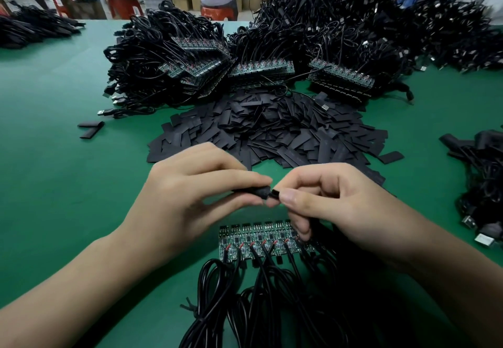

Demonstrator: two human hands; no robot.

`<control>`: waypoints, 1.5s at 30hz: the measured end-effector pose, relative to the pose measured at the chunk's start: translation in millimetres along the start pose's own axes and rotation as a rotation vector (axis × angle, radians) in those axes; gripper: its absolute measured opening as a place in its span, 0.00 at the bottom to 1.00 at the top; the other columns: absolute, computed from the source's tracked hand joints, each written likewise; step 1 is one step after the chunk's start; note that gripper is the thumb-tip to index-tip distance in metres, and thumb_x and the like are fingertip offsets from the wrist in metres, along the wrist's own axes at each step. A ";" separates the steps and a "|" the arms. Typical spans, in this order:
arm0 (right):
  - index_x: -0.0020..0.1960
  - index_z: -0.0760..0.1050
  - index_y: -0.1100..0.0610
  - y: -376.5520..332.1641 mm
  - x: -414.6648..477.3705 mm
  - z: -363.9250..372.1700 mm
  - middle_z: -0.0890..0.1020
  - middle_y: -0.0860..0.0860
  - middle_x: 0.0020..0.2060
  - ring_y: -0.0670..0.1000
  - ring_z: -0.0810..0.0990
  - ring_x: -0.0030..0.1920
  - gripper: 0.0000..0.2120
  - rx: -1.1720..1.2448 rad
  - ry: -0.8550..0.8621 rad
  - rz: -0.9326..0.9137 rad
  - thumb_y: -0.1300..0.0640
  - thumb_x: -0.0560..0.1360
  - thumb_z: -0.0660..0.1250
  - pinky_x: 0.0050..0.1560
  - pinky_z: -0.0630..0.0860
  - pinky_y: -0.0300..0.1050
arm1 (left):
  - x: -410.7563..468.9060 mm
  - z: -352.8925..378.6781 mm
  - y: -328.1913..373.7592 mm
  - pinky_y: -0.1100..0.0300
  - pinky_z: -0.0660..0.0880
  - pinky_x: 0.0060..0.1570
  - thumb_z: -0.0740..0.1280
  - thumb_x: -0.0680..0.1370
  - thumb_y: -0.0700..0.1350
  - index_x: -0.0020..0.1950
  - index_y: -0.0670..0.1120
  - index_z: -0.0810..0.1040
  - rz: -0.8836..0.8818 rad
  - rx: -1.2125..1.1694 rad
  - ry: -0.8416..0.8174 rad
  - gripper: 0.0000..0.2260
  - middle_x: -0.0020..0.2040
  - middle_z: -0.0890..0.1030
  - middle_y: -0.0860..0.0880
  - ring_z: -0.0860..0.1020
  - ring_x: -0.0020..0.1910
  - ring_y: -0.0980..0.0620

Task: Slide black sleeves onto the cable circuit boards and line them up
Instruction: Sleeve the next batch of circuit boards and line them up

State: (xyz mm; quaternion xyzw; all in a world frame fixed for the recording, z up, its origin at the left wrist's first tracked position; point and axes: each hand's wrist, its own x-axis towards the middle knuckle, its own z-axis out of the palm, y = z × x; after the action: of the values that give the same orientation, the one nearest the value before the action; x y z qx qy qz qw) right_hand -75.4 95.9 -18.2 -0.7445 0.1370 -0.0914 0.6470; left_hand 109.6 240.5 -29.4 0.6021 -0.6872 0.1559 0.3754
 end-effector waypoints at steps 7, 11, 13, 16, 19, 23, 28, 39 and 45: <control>0.48 0.83 0.50 0.0 1.4 20.3 0.85 0.49 0.34 0.48 0.82 0.34 0.05 -0.256 0.300 -0.151 0.60 0.78 0.71 0.43 0.81 0.48 | 3.4 5.0 3.7 0.76 0.69 0.54 0.74 0.76 0.48 0.64 0.47 0.83 -0.245 -0.002 0.075 0.17 0.50 0.82 0.50 0.78 0.46 0.59; 0.50 0.84 0.51 3.2 -0.6 24.7 0.85 0.44 0.34 0.45 0.84 0.38 0.06 -0.406 0.368 -0.238 0.60 0.77 0.73 0.44 0.80 0.48 | 1.9 5.7 5.8 0.70 0.75 0.58 0.78 0.72 0.53 0.68 0.46 0.80 -0.289 -0.140 0.079 0.26 0.55 0.84 0.52 0.82 0.55 0.58; 0.50 0.85 0.51 3.6 -0.8 25.6 0.85 0.43 0.35 0.43 0.85 0.40 0.05 -0.509 0.367 -0.285 0.60 0.77 0.73 0.43 0.79 0.44 | 0.9 7.2 6.3 0.64 0.78 0.58 0.77 0.71 0.52 0.69 0.47 0.79 -0.315 -0.215 0.087 0.27 0.57 0.84 0.54 0.82 0.57 0.57; 0.50 0.85 0.50 5.3 -0.4 25.2 0.85 0.41 0.36 0.42 0.85 0.41 0.05 -0.566 0.384 -0.322 0.59 0.78 0.73 0.43 0.79 0.44 | -0.1 9.0 6.2 0.61 0.79 0.59 0.78 0.71 0.49 0.68 0.48 0.78 -0.365 -0.335 0.095 0.27 0.59 0.84 0.56 0.82 0.59 0.55; 0.49 0.85 0.51 7.3 -0.3 25.1 0.85 0.41 0.35 0.43 0.85 0.40 0.04 -0.522 0.397 -0.332 0.59 0.77 0.74 0.41 0.79 0.44 | -0.8 9.4 5.9 0.60 0.78 0.61 0.79 0.70 0.47 0.68 0.48 0.78 -0.388 -0.413 0.091 0.26 0.59 0.84 0.56 0.82 0.61 0.53; 0.48 0.85 0.49 9.2 0.4 25.3 0.85 0.40 0.35 0.43 0.84 0.38 0.04 -0.506 0.423 -0.336 0.58 0.77 0.74 0.40 0.78 0.42 | 0.4 8.5 6.9 0.57 0.78 0.61 0.79 0.71 0.46 0.66 0.48 0.78 -0.394 -0.459 0.094 0.25 0.59 0.84 0.55 0.82 0.61 0.50; 0.47 0.85 0.50 10.4 0.2 25.8 0.85 0.40 0.34 0.42 0.84 0.39 0.03 -0.501 0.439 -0.344 0.57 0.77 0.74 0.41 0.77 0.37 | 0.0 9.0 6.8 0.54 0.78 0.61 0.79 0.70 0.43 0.63 0.47 0.79 -0.384 -0.471 0.101 0.22 0.58 0.84 0.53 0.82 0.60 0.48; 0.46 0.82 0.47 10.8 0.5 23.8 0.84 0.40 0.36 0.44 0.83 0.37 0.03 -0.622 0.461 -0.305 0.49 0.76 0.71 0.38 0.76 0.43 | -3.0 12.6 1.5 0.60 0.78 0.59 0.80 0.70 0.48 0.66 0.47 0.77 -0.422 -0.450 0.146 0.26 0.56 0.84 0.55 0.82 0.59 0.51; 0.43 0.81 0.49 5.7 2.6 -7.1 0.83 0.48 0.29 0.46 0.76 0.24 0.07 -0.425 0.608 -0.154 0.53 0.80 0.70 0.28 0.71 0.37 | -3.1 8.4 -1.2 0.64 0.77 0.44 0.73 0.75 0.58 0.56 0.57 0.83 -0.480 -0.304 -0.037 0.12 0.45 0.84 0.58 0.82 0.43 0.55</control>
State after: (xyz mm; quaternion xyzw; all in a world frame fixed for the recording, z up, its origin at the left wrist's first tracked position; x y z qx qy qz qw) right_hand -75.7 87.7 -22.9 -0.8090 0.2824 -0.3260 0.3994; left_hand 108.0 236.8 -37.4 0.6870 -0.5474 -0.0535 0.4749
